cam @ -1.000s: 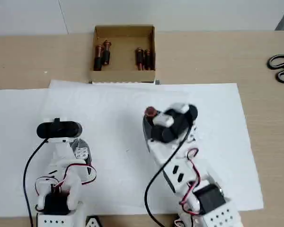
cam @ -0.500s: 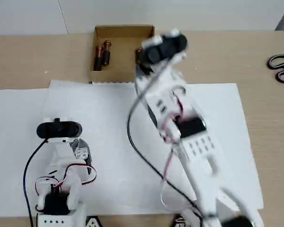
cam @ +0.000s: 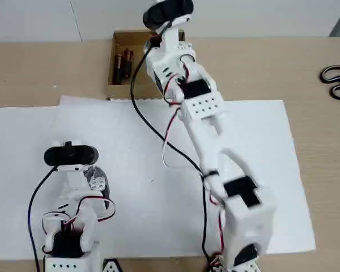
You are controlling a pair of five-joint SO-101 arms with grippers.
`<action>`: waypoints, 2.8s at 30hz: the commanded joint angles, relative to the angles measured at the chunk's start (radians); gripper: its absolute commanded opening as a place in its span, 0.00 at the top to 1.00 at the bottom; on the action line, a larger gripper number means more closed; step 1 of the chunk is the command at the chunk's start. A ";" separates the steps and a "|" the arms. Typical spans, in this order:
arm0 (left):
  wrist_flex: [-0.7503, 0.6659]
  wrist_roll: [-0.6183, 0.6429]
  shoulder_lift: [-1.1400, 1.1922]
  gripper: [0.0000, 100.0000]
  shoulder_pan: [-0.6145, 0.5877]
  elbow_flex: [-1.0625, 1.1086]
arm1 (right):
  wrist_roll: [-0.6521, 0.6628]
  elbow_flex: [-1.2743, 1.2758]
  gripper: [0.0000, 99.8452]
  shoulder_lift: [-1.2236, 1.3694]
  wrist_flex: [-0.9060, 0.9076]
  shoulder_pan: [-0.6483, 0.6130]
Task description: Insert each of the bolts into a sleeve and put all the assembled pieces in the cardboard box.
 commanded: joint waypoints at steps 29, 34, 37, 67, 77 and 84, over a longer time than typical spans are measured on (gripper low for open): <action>-0.011 -0.006 -0.009 0.99 -0.005 -0.004 | 0.037 -0.815 0.95 0.754 0.082 0.027; -0.011 -0.005 -0.009 0.99 -0.006 -0.004 | 0.043 -0.918 0.77 0.759 0.226 0.030; -0.011 -0.005 -0.009 0.99 -0.006 -0.004 | 0.084 -0.970 0.75 0.760 0.271 0.033; -0.006 -0.003 -0.011 0.99 -0.014 -0.004 | 0.087 -1.326 1.00 0.590 0.852 0.110; -0.009 -0.002 -0.011 0.99 -0.097 -0.002 | 0.086 -1.326 1.00 0.381 1.230 0.168; -0.006 -0.003 -0.011 0.99 -0.100 -0.002 | 0.009 -1.316 1.00 0.315 1.259 0.225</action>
